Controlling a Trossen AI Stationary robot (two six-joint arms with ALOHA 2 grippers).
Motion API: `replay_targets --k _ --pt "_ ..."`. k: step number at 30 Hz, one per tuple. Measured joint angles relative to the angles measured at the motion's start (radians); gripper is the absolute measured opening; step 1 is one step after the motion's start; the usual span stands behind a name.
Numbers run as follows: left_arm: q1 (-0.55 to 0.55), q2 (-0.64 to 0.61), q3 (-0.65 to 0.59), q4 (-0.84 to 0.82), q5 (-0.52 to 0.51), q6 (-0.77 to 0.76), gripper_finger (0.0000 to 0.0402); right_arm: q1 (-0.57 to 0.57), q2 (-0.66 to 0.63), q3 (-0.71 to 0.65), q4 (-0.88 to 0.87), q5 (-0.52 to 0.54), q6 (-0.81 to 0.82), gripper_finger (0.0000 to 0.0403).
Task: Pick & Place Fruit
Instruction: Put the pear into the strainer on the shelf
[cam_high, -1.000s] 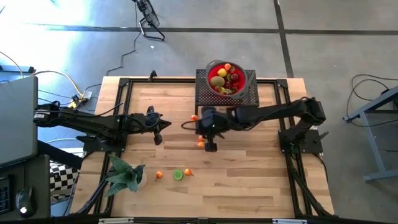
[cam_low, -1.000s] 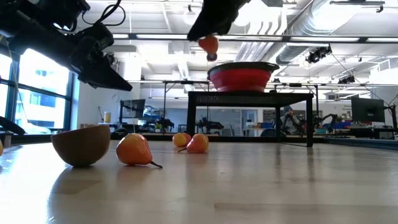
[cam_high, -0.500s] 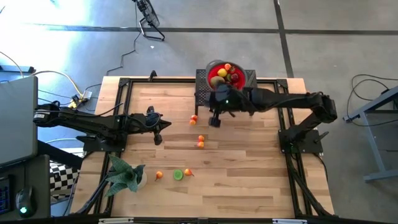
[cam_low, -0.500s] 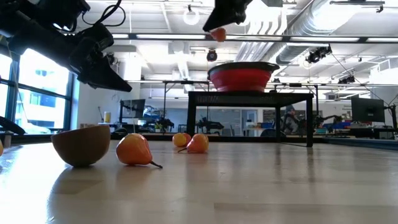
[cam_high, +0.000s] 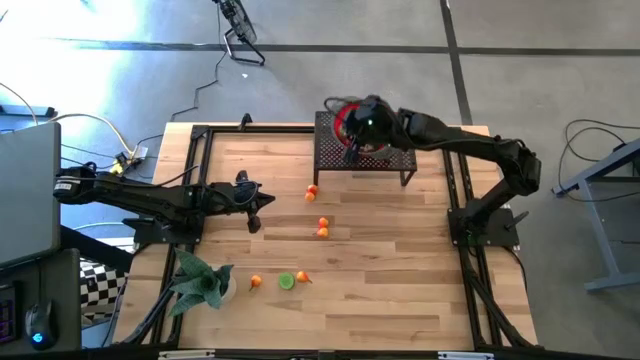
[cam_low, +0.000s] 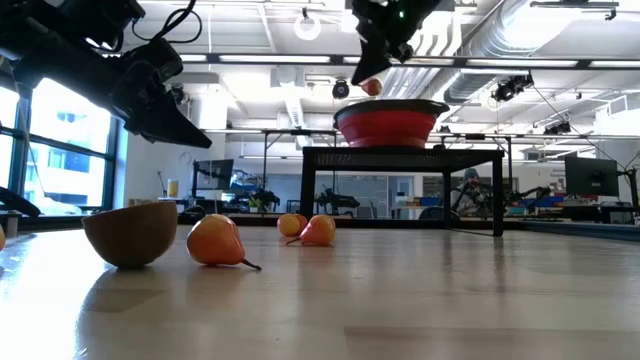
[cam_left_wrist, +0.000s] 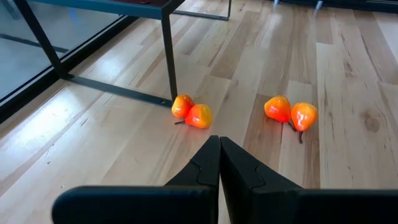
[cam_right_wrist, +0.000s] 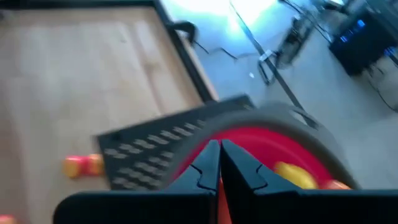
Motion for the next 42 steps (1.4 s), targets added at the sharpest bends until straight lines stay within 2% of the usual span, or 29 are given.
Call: replay_targets --k 10,16,26,32,42 --pt "0.0 0.0 0.0 0.0 0.001 0.0 0.0006 -0.156 0.0 0.0 -0.084 -0.003 0.008 0.0003" --pt "0.0 0.0 0.0 0.0 0.001 0.0 0.0006 -0.213 0.0 0.0 -0.117 -0.084 0.008 0.0003" --pt "0.0 0.0 0.0 0.0 0.002 0.0 0.0006 -0.266 0.0 0.0 -0.089 -0.175 -0.023 0.0003" --pt "0.0 0.0 0.0 0.0 0.002 0.0 0.0006 -0.289 0.001 0.0 -0.054 -0.32 -0.025 0.0003" --pt "0.0 0.0 0.0 0.001 0.007 0.0 0.0006 -0.291 0.044 -0.005 -0.028 -0.302 -0.024 0.0003"
